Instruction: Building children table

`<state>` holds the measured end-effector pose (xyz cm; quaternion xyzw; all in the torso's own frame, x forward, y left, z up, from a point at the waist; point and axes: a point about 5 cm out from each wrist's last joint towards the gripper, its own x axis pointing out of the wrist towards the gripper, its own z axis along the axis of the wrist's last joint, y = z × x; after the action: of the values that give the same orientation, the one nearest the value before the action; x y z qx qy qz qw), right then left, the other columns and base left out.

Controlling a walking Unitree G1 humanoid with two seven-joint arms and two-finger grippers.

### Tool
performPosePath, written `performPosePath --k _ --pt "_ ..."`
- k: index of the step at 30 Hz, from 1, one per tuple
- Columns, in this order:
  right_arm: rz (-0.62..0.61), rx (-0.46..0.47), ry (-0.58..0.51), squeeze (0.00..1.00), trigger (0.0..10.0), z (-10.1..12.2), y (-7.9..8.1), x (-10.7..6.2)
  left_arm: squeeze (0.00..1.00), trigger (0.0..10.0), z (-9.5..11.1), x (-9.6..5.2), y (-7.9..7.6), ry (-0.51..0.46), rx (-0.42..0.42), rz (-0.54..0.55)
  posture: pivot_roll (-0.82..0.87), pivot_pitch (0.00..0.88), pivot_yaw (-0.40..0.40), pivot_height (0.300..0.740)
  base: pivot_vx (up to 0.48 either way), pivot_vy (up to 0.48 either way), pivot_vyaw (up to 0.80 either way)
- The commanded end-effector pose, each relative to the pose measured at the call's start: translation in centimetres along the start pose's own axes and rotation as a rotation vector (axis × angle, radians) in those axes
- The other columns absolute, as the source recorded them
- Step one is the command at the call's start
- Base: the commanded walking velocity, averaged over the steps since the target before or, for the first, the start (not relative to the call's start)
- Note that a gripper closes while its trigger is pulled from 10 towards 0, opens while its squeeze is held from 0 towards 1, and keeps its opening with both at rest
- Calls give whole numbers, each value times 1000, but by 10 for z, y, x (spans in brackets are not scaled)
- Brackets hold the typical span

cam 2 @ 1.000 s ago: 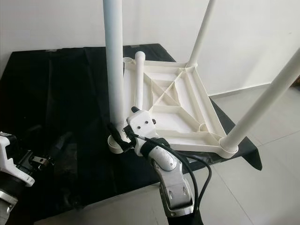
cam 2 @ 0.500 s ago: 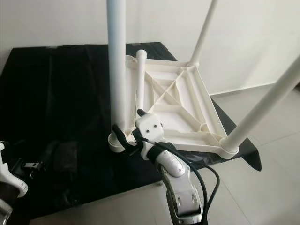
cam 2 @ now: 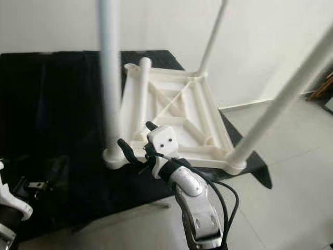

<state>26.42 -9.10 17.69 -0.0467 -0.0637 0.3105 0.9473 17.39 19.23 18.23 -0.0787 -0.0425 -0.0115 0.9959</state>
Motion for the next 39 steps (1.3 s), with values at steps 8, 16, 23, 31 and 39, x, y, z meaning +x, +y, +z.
performPosePath --k 8,16,23,31,39 --pt "205 32 -23 0 10000 1 16 -4 0 10000 -4 -1 0 8 -31 -14 -128 96 -71 740 0 -480 0" --pt "339 56 -16 0 10000 0 25 -6 0 10000 -4 -1 0 10 -41 -29 -126 88 -76 740 0 -480 0" --pt "378 83 8 0 10000 -3 27 -7 0 10000 -4 -2 -1 11 -48 -38 -126 85 -77 740 0 -480 0" --pt "410 104 21 0 10000 -5 26 -7 0 10000 -5 -1 -2 12 -51 -45 -129 82 -80 740 0 -480 0" --pt "236 115 15 0 10000 -5 10 -4 0 10000 2 -1 9 -55 -125 78 -134 91 -80 740 0 -480 0"
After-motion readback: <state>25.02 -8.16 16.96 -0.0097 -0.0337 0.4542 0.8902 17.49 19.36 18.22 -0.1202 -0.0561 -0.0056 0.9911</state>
